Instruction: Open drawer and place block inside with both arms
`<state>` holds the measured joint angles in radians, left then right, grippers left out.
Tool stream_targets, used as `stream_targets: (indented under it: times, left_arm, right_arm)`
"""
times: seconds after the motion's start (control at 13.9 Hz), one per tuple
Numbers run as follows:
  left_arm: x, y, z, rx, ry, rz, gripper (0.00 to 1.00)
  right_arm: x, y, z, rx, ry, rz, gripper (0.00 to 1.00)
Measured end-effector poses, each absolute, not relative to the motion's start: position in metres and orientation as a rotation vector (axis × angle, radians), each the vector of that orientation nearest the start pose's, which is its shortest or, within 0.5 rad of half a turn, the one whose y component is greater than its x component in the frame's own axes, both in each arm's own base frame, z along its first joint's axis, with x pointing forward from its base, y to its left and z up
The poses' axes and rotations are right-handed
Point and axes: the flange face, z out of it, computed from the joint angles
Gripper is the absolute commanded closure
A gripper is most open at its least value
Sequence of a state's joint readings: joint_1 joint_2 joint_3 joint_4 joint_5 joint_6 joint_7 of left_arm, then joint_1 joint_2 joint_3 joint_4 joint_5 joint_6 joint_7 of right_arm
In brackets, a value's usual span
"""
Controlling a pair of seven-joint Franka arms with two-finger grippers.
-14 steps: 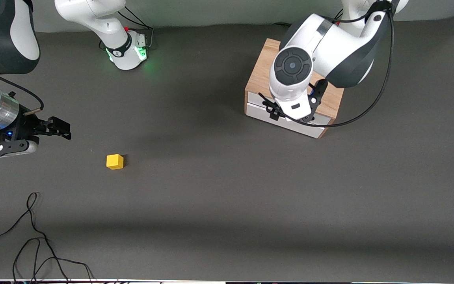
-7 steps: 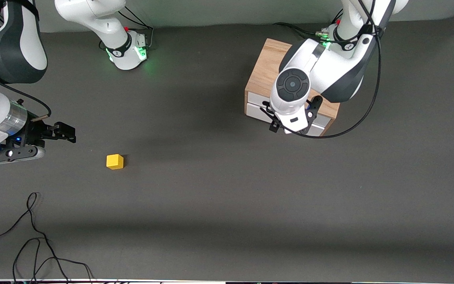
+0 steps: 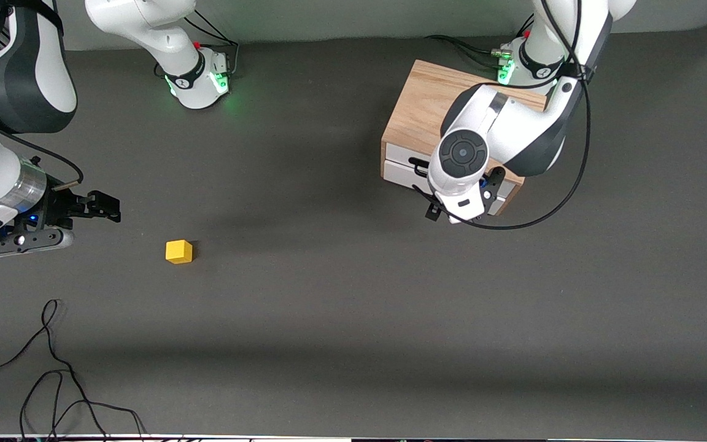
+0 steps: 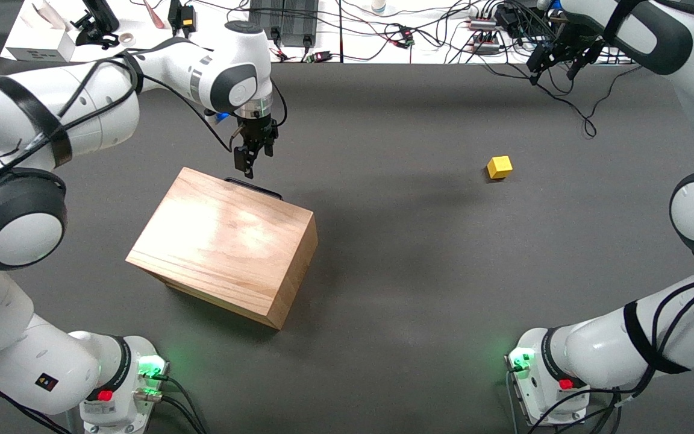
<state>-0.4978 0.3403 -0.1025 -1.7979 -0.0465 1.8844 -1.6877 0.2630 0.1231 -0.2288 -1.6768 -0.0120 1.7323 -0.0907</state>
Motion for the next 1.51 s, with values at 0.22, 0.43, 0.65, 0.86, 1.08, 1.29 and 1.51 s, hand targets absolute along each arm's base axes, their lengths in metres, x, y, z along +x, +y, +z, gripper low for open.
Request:
stream_targets:
  times: [0.22, 0.43, 0.65, 0.86, 1.08, 1.29, 1.51]
  left_arm:
    - [0.504, -0.344, 0.323, -2.479, -1.533, 0.265, 0.0]
    - [0.498, -0.341, 0.308, -2.463, -1.521, 0.276, 0.0]
    - [0.494, -0.34, 0.302, -2.457, -1.515, 0.281, 0.0]
    - [0.495, -0.34, 0.296, -2.459, -1.517, 0.28, 0.0]
    - [0.496, -0.342, 0.291, -2.464, -1.519, 0.278, 0.0]
    - [0.496, -0.343, 0.291, -2.472, -1.521, 0.274, 0.0]
    - [0.5, -0.345, 0.293, -2.502, -1.528, 0.24, 0.0]
  right_arm:
    - [0.594, 0.026, 0.516, -3.172, -0.203, 0.111, 0.0]
    - [0.595, 0.027, 0.512, -3.173, -0.207, 0.122, 0.0]
    - [0.596, 0.028, 0.51, -3.173, -0.208, 0.125, 0.0]
    - [0.596, 0.028, 0.509, -3.174, -0.209, 0.125, 0.0]
    - [0.598, 0.028, 0.508, -3.175, -0.21, 0.108, 0.0]
    - [0.6, 0.028, 0.497, -3.177, -0.209, 0.091, 0.0]
    - [0.601, 0.027, 0.489, -3.178, -0.207, 0.09, 0.0]
